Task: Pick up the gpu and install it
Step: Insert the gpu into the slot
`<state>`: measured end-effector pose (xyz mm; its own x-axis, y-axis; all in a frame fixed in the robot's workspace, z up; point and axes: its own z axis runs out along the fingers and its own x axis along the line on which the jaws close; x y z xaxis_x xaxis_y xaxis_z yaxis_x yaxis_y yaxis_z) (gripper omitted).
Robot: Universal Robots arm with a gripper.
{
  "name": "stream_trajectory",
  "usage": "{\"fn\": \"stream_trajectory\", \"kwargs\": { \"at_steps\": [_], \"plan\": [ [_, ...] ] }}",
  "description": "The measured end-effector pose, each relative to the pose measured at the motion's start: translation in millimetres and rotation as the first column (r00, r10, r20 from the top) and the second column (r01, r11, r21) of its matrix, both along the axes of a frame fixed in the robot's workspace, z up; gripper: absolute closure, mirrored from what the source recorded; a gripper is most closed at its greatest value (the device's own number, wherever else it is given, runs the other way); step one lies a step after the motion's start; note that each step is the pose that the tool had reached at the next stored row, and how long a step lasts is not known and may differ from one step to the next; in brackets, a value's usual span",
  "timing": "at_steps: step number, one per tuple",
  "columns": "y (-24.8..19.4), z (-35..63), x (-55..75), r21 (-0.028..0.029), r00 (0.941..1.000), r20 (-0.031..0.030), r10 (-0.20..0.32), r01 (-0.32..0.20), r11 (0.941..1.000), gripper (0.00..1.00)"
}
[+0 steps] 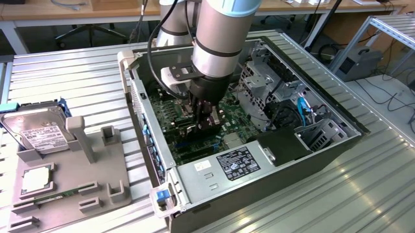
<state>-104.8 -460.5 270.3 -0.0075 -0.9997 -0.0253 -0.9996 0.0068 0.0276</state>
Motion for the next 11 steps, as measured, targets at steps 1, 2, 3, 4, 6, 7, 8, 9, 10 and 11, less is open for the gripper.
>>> {"fn": "stream_trajectory", "kwargs": {
  "at_steps": [1, 2, 3, 4, 6, 7, 8, 9, 10, 11],
  "plan": [
    [0.0, 0.0, 0.0, 0.0, 1.0, 0.0, 0.0, 0.0, 1.0, 0.74],
    [0.0, 0.0, 0.0, -0.0001, 1.0, 0.0, 0.0, 0.0, 1.0, 0.74],
    [0.0, 0.0, 0.0, 0.0, 1.0, 0.0, 0.0, 0.0, 1.0, 0.74],
    [0.0, 0.0, 0.0, 0.0, 1.0, 0.0, 0.0, 0.0, 1.0, 0.74],
    [0.0, 0.0, 0.0, 0.0, 1.0, 0.0, 0.0, 0.0, 1.0, 0.74],
    [0.0, 0.0, 0.0, 0.0, 1.0, 0.0, 0.0, 0.0, 1.0, 0.74],
    [0.0, 0.0, 0.0, 0.0, 1.0, 0.0, 0.0, 0.0, 1.0, 0.74],
    [0.0, 0.0, 0.0, 0.0, 1.0, 0.0, 0.0, 0.0, 1.0, 0.74],
    [0.0, 0.0, 0.0, 0.0001, 1.0, 0.0, 0.0, 0.0, 1.0, 0.67],
    [0.0, 0.0, 0.0, 0.0, 1.0, 0.0, 0.0, 0.0, 1.0, 0.67]
  ]
}}
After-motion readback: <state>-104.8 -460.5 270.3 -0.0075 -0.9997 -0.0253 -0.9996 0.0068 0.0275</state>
